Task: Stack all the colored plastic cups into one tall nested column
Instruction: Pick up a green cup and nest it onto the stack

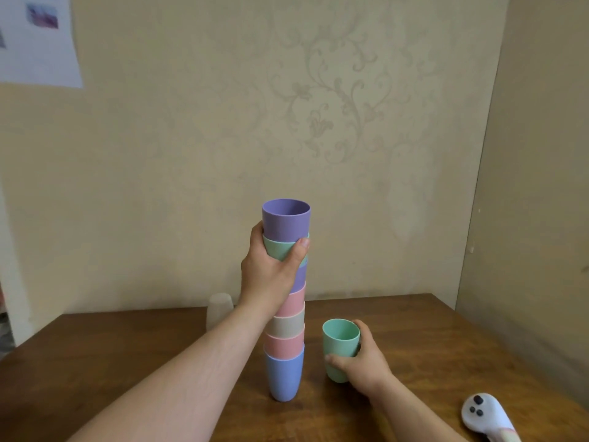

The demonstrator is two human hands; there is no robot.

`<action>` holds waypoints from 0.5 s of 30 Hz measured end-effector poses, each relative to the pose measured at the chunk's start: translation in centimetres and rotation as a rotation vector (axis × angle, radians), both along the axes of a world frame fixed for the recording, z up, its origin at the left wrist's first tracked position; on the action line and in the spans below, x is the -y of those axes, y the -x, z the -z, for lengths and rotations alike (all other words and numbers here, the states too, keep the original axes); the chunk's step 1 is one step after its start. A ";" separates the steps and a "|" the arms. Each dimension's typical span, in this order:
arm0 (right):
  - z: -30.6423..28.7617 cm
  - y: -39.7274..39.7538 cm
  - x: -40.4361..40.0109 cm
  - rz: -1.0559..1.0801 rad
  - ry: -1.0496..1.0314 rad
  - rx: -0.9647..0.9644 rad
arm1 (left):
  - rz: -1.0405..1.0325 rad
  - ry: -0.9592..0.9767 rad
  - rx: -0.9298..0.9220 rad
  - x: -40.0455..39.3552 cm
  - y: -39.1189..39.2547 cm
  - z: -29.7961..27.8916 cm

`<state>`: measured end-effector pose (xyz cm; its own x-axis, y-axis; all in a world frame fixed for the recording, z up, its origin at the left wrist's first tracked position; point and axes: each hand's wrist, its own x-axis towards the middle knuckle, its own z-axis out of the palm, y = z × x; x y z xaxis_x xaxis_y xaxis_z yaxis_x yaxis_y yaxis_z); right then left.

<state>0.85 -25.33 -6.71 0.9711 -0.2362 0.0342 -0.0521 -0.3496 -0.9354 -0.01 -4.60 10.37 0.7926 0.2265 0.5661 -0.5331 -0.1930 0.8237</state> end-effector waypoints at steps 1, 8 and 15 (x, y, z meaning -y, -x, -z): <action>-0.5 -0.1 0.0 0.012 -0.020 0.006 | -0.003 -0.001 0.001 0.1 0.0 0.0; -13.2 -0.6 -0.9 0.103 -0.255 0.362 | -0.026 -0.012 -0.005 0.3 -0.3 0.2; -28.7 2.2 -5.4 -0.087 -0.531 0.664 | -0.007 -0.009 0.005 0.5 -0.1 0.2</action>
